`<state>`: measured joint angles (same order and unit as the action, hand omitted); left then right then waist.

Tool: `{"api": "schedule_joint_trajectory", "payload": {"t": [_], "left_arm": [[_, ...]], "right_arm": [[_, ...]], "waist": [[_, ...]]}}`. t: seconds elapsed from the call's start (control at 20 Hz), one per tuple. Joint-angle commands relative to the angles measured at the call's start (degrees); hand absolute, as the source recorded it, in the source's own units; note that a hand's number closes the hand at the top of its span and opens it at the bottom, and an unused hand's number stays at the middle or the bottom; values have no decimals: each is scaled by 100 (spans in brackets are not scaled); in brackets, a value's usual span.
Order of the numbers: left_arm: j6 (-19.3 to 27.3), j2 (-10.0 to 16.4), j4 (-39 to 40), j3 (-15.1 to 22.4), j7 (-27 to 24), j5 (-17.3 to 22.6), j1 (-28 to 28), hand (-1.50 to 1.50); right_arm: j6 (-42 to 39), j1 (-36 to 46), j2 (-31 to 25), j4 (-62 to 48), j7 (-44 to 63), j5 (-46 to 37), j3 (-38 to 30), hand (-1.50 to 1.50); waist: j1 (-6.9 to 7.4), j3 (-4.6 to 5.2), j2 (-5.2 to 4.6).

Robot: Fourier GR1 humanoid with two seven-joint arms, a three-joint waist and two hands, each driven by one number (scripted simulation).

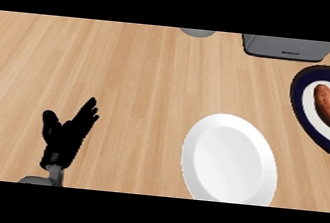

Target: Pick the sweet potato from the plate and place it in the plate

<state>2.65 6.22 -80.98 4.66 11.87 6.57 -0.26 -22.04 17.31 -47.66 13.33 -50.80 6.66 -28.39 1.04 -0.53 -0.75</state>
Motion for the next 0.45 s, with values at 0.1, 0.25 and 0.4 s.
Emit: {"api": "schedule_joint_trajectory", "payload": {"t": [0.1,0.25,0.4], "left_arm": [[-94,75,52,-64,-31,36,16,0],[55,-87,-9,-13,160,36,-72,0],[80,-79,-102,42,11,-65,98,0]], "right_arm": [[-753,-505,-118,23,-969,-156,110,-150],[-504,-654,178,88,-1222,-235,189,-150],[-427,-704,173,77,-1229,-197,137,-150]], "waist": [[-24,-4,14],[-38,-8,20],[-9,-10,29]]}}
